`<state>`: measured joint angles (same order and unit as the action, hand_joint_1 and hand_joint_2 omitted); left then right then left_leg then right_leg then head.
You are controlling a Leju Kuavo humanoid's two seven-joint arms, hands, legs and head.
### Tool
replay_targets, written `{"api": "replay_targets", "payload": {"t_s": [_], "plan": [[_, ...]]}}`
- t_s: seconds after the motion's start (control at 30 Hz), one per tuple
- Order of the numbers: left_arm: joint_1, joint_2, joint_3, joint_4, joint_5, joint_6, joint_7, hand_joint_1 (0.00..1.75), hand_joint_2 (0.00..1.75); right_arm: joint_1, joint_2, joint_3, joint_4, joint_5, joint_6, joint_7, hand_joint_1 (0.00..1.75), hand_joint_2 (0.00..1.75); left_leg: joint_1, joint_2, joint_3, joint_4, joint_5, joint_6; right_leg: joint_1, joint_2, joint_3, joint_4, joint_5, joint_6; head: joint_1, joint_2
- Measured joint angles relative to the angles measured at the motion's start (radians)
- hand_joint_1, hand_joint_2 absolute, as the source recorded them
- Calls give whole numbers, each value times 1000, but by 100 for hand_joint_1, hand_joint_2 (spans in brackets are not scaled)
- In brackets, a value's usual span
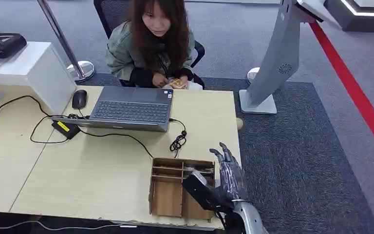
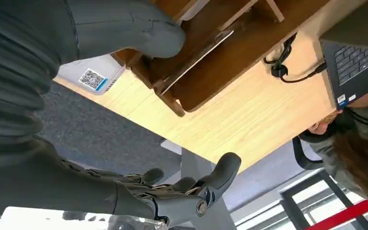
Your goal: Pass the card to the sensor for recognition and then transmit it.
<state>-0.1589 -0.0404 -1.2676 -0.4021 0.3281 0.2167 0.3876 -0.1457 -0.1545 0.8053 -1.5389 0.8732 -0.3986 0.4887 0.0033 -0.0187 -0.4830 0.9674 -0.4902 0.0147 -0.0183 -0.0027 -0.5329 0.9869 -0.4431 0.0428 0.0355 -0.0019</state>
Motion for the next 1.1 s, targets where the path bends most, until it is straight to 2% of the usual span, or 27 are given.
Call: {"api": "replay_targets", "payload": {"t_s": [0.63,1.1], "plan": [[-1,3,0,0,-10,-7,-3,0,175,-12,23,0,46,-2,11,-13,47,175,0,0,0,0,0,0,0,0,0,0,0,0,0,0],[-1,3,0,0,-20,-7,-3,0,175,-12,33,0,56,-2,9,-14,61,175,0,0,0,0,0,0,0,0,0,0,0,0,0,0]]}}
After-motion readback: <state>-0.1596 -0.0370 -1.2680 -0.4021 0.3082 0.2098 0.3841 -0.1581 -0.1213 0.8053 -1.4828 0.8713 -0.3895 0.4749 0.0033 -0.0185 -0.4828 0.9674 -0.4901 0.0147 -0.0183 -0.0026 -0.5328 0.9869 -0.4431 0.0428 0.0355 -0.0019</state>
